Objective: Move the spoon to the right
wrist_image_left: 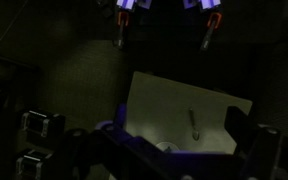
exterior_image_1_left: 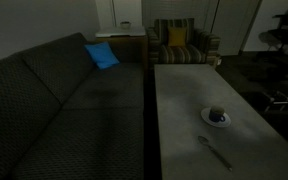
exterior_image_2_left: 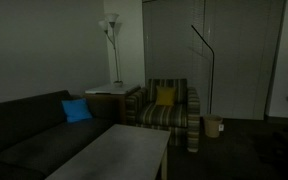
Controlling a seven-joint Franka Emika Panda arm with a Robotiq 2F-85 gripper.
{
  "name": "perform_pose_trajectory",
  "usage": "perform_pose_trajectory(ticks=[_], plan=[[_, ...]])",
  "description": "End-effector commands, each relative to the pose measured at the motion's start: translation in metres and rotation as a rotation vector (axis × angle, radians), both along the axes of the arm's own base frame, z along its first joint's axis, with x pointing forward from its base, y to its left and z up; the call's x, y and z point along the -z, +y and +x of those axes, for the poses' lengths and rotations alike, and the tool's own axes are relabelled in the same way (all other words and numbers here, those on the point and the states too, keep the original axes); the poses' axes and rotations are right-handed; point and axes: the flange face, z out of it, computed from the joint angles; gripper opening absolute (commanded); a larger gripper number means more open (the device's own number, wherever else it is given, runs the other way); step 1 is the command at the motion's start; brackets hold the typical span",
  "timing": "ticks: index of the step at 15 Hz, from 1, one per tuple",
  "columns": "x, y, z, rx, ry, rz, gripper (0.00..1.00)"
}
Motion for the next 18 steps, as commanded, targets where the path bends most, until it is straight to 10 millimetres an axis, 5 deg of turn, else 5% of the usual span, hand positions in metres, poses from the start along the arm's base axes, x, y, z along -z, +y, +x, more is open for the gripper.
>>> perform_pose_trajectory(ticks=[1, 6, 18], plan=[[0.0, 0.0, 0.0, 0.0, 0.001, 0.0, 1.0], [0.01, 0.016, 0.015, -0.035, -0.142, 0.103, 1.0], [0.13, 0.08, 0.082, -0.105, -0.15, 0.08, 1.0]])
